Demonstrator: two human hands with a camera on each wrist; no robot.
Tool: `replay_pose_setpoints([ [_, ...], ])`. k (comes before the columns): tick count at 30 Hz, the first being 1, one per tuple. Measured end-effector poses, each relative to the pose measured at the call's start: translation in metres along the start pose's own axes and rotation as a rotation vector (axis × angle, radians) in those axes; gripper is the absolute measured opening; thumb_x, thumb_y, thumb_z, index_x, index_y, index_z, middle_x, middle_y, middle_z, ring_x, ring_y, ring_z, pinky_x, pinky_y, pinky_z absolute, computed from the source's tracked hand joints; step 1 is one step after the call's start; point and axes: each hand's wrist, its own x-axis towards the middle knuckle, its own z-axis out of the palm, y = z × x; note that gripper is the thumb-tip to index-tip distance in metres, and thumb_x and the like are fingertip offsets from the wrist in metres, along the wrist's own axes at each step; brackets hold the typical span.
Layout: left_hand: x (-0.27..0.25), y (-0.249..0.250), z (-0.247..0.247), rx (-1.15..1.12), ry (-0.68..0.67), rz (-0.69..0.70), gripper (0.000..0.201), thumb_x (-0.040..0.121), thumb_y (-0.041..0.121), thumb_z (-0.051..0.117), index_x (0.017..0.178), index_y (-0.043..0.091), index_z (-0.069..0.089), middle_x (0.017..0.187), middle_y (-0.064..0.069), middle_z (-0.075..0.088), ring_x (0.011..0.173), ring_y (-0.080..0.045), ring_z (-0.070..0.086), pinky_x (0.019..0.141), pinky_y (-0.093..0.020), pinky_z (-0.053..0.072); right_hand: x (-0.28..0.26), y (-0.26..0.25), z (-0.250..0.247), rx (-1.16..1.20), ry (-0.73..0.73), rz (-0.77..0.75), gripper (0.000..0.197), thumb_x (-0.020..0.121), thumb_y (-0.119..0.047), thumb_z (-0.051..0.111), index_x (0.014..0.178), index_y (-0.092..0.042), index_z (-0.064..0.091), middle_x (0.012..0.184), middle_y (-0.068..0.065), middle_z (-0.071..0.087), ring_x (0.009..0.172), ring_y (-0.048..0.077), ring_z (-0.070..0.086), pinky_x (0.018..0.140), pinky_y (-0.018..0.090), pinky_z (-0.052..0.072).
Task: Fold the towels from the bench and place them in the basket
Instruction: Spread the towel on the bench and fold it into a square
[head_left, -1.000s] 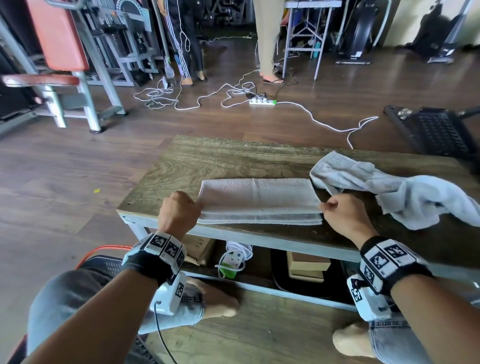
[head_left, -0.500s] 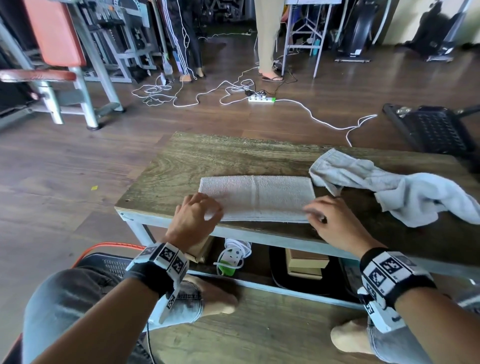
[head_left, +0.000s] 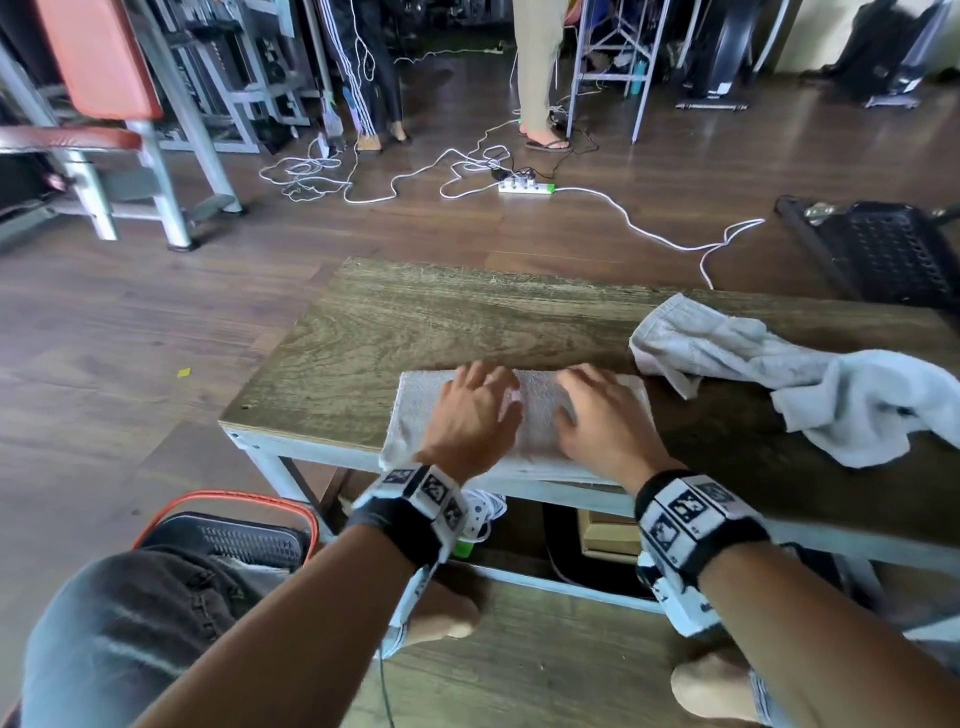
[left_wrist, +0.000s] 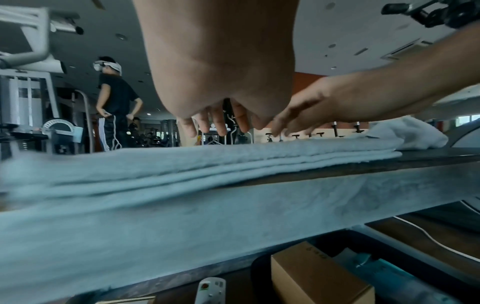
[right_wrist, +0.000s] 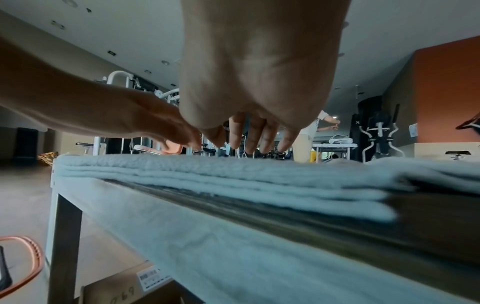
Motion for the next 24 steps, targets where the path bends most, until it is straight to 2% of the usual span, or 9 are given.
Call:
replay_pose_setpoints([
  [2, 0.009, 0.011, 0.015, -0.013, -0.072, -0.024, 0.036, 0.098, 0.035, 0.039, 0.128, 0.018, 0.048, 0.136, -0.005, 0.049, 0.129, -0.025, 0.041, 0.106, -0.044, 0.037, 0.009, -0.007, 0.016, 0.026, -0.078, 0.01, 0.04, 0.095, -0.028, 0.046, 0.133, -0.015, 0.051, 0.139, 0.005, 0.054, 0.13, 0.024, 0.048, 0.107, 0.042, 0.039],
  [3, 0.008, 0.013, 0.022, -0.006, -0.12, -0.044, 0.042, 0.1, 0.036, 0.031, 0.135, 0.017, 0.043, 0.145, -0.005, 0.044, 0.139, -0.027, 0.034, 0.113, -0.045, 0.03, 0.008, -0.006, 0.024, -0.006, -0.114, 0.004, 0.049, 0.097, -0.032, 0.041, 0.143, -0.015, 0.044, 0.151, 0.005, 0.045, 0.141, 0.023, 0.04, 0.115, 0.041, 0.032],
  [5, 0.003, 0.011, 0.034, 0.084, -0.217, -0.071, 0.055, 0.103, 0.04, 0.018, 0.153, 0.019, 0.024, 0.163, 0.0, 0.018, 0.152, -0.022, 0.008, 0.123, -0.042, 0.009, 0.0, 0.0, 0.034, -0.122, -0.142, -0.015, 0.062, 0.098, -0.039, 0.021, 0.156, -0.018, 0.028, 0.164, 0.002, 0.025, 0.152, 0.019, 0.021, 0.122, 0.041, 0.019],
  [7, 0.0, 0.005, 0.039, 0.145, -0.233, -0.069, 0.059, 0.103, 0.044, 0.012, 0.158, 0.022, 0.01, 0.165, 0.004, 0.002, 0.152, -0.016, -0.005, 0.124, -0.039, -0.001, -0.004, 0.003, 0.035, -0.153, -0.135, -0.018, 0.069, 0.094, -0.04, 0.007, 0.158, -0.021, 0.021, 0.166, -0.001, 0.018, 0.153, 0.018, 0.014, 0.123, 0.043, 0.014],
  [12, 0.0, 0.003, 0.038, 0.156, -0.23, -0.058, 0.07, 0.094, 0.056, 0.001, 0.158, 0.027, 0.006, 0.165, 0.006, -0.001, 0.152, -0.014, -0.006, 0.123, -0.037, -0.004, -0.002, 0.002, 0.039, -0.161, -0.127, 0.021, 0.071, 0.091, -0.043, 0.007, 0.159, -0.026, 0.018, 0.167, -0.004, 0.014, 0.154, 0.017, 0.011, 0.123, 0.043, 0.012],
  [15, -0.002, -0.002, 0.038, 0.155, -0.225, -0.07, 0.065, 0.097, 0.06, 0.009, 0.157, 0.033, 0.007, 0.165, 0.008, -0.001, 0.152, -0.013, -0.005, 0.123, -0.039, -0.004, -0.004, 0.004, 0.04, -0.133, -0.109, 0.063, 0.066, 0.095, -0.047, 0.013, 0.159, -0.03, 0.019, 0.167, -0.006, 0.014, 0.154, 0.016, 0.01, 0.124, 0.043, 0.01],
  [18, -0.005, -0.008, 0.035, 0.155, -0.202, -0.103, 0.063, 0.098, 0.062, 0.016, 0.156, 0.039, 0.006, 0.165, 0.01, -0.002, 0.151, -0.01, -0.006, 0.124, -0.038, -0.003, -0.005, 0.007, 0.038, -0.149, -0.12, 0.097, 0.061, 0.101, -0.05, 0.021, 0.159, -0.033, 0.012, 0.168, -0.009, 0.006, 0.154, 0.013, 0.003, 0.124, 0.041, 0.006],
  [24, -0.011, -0.023, 0.028, 0.181, -0.166, -0.152, 0.066, 0.096, 0.067, 0.013, 0.156, 0.04, 0.006, 0.165, 0.008, 0.0, 0.152, -0.012, -0.003, 0.124, -0.039, -0.001, -0.009, 0.017, 0.031, -0.155, -0.139, 0.155, 0.069, 0.099, -0.064, 0.017, 0.159, -0.034, 0.006, 0.168, -0.01, 0.0, 0.154, 0.011, -0.002, 0.125, 0.038, 0.0],
])
